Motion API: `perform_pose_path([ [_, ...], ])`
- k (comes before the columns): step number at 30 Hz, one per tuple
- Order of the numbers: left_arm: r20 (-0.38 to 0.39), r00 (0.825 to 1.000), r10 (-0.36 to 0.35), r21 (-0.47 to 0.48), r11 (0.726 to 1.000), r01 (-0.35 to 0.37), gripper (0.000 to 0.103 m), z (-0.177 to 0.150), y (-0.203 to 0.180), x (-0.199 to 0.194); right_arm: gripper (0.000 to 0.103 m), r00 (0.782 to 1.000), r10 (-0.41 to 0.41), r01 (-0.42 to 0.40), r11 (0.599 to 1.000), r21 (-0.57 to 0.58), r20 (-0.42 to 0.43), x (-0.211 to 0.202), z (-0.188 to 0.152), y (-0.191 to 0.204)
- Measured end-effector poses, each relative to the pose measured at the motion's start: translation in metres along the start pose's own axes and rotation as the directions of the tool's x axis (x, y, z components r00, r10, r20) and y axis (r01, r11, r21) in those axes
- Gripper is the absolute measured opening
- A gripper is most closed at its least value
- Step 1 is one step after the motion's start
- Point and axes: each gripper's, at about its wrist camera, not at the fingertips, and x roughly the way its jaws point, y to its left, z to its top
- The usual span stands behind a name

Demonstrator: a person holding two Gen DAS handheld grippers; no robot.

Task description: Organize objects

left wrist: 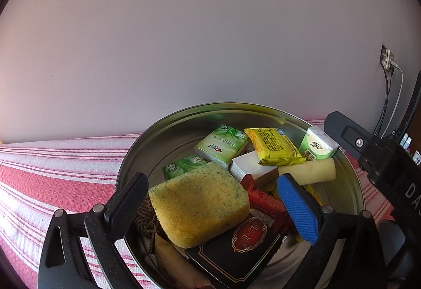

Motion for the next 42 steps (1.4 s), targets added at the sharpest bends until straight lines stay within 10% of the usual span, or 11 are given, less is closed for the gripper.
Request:
perform_pose_path([
  [17, 0.151, 0.966, 0.21, 0.03, 0.976, -0.217, 0.1, -0.034, 0.015, -0.048, 0.103, 0.965, -0.06, 0.125, 0.961, -0.246, 0.255, -0.037, -0.017, 0.045],
  [42, 0.234, 0.954, 0.186, -0.017, 0.982, -0.187, 0.1, -0.071, 0.041, -0.102, 0.103, 0.949, -0.121, 0.194, 0.952, -0.236, 0.293, -0.113, -0.052, 0.056],
])
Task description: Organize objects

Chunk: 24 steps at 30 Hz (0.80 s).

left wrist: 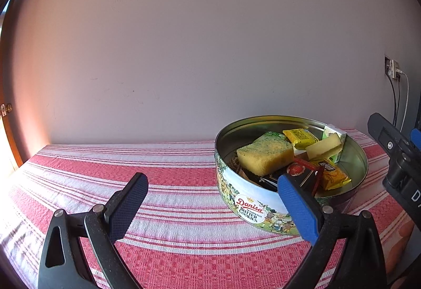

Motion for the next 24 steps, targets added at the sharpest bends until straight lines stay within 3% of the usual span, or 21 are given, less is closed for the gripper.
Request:
perform_pose_path([
  [5, 0.013, 1.0, -0.009, -0.001, 1.0, 0.009, 0.1, -0.004, 0.001, -0.008, 0.103, 0.997, -0.027, 0.03, 0.999, -0.037, 0.078, -0.026, 0.0, 0.009],
  [11, 0.025, 1.0, -0.015, 0.018, 1.0, 0.014, 0.102, -0.006, 0.002, -0.022, 0.103, 0.978, -0.069, 0.079, 0.996, -0.043, 0.198, -0.051, 0.001, 0.012],
  [24, -0.001, 1.0, 0.002, 0.008, 1.0, -0.002, 0.102, -0.007, 0.009, -0.023, 0.103, 0.971, -0.05, 0.063, 0.997, -0.048, 0.232, -0.059, 0.001, 0.01],
])
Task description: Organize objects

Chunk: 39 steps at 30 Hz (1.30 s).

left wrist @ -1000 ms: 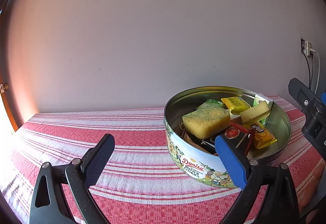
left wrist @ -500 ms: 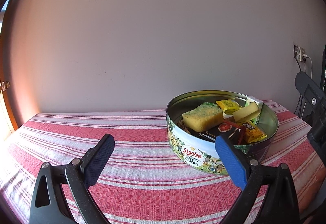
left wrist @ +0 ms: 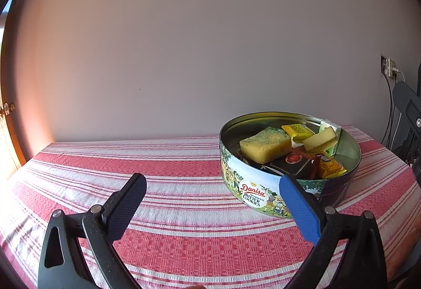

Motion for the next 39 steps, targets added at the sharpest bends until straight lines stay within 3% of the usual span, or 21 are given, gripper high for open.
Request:
perform_pose_path([
  [39, -0.008, 0.999, 0.036, -0.016, 0.999, -0.036, 0.102, 0.0014, 0.0061, -0.004, 0.103, 1.0, 0.004, -0.004, 1.0, 0.004, -0.013, 0.0029, -0.0019, 0.0003],
])
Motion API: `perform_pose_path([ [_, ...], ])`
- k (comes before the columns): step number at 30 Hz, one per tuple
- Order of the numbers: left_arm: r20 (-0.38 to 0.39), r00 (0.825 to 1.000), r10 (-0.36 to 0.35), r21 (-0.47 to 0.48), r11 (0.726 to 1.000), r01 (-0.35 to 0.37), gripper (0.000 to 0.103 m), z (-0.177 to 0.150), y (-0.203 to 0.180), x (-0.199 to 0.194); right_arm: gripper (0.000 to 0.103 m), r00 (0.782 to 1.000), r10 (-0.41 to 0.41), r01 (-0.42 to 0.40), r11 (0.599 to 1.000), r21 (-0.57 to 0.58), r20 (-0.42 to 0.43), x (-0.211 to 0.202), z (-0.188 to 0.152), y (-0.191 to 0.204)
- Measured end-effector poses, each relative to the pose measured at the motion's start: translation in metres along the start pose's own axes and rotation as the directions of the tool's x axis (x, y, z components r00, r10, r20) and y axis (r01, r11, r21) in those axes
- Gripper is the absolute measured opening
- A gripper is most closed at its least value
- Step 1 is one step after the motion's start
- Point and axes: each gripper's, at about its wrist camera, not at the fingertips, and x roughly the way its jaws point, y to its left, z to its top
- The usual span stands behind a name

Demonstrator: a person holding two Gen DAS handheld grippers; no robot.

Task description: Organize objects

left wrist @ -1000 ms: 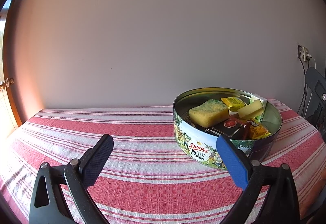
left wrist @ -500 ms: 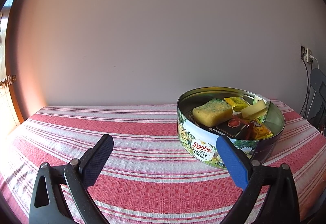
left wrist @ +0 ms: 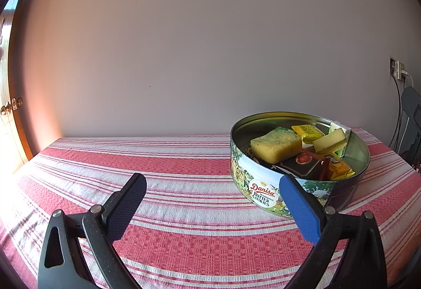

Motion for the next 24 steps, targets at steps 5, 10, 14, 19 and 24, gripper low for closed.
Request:
perform_pose_path([
  [5, 0.001, 1.0, 0.005, 0.004, 1.0, -0.005, 0.102, -0.0001, 0.0001, 0.0001, 0.103, 1.0, -0.004, 0.004, 1.0, 0.0, 0.0, -0.0001, 0.0002, 0.001],
  [10, 0.002, 1.0, 0.007, 0.008, 1.0, -0.007, 0.102, -0.0003, 0.0011, -0.0007, 0.103, 1.0, -0.005, 0.005, 1.0, 0.0, 0.0, -0.0001, 0.0002, 0.0014],
  [14, 0.004, 1.0, 0.0, 0.014, 1.0, 0.0, 0.102, -0.0002, -0.0006, -0.0013, 0.103, 1.0, -0.003, 0.003, 1.0, 0.002, -0.003, 0.0011, -0.0004, 0.0007],
  [19, 0.018, 1.0, -0.011, 0.027, 1.0, 0.01, 0.102, -0.0005, -0.0022, -0.0042, 0.103, 1.0, -0.002, 0.002, 1.0, 0.002, -0.003, 0.0013, -0.0008, 0.002],
  [24, 0.001, 1.0, 0.003, 0.018, 1.0, -0.003, 0.102, -0.0003, -0.0013, -0.0005, 0.103, 1.0, -0.009, 0.009, 1.0, 0.014, -0.015, 0.0034, -0.0013, -0.0021],
])
